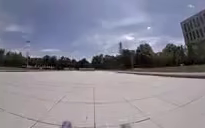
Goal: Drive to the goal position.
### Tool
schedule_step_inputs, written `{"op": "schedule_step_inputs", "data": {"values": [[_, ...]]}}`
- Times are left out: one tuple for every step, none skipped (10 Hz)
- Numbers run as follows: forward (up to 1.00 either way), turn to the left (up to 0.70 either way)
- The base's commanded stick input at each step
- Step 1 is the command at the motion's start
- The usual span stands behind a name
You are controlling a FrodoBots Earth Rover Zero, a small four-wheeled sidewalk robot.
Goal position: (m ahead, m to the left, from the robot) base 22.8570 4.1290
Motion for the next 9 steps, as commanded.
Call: {"op": "schedule_step_inputs", "data": {"values": [[0.70,0.00],[0.70,0.00],[0.70,0.00],[0.70,0.00],[0.70,0.00],[0.70,0.00],[0.70,0.00],[0.70,0.00],[0.70,0.00]]}}
